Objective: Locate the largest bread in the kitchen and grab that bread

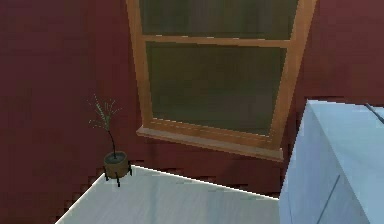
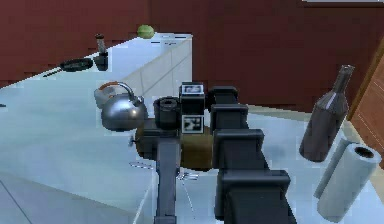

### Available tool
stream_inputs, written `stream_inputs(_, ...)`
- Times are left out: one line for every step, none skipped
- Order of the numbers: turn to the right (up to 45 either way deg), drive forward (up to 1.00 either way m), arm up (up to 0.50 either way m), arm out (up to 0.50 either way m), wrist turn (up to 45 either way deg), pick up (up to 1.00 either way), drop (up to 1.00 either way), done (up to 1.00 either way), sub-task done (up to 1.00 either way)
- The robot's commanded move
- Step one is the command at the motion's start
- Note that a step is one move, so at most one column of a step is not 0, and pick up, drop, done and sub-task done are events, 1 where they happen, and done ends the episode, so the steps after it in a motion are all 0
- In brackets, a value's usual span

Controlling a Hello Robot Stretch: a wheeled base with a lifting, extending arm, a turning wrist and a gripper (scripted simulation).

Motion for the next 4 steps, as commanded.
stream_inputs(0.0,0.00,0.00,0.00,45.0,0.00,0.00,0.00,0.00)
stream_inputs(0.0,0.00,0.00,0.00,45.0,0.00,0.00,0.00,0.00)
stream_inputs(0.0,0.00,0.00,0.00,45.0,0.00,0.00,0.00,0.00)
stream_inputs(0.0,0.00,0.00,0.00,45.0,0.00,0.00,0.00,0.00)
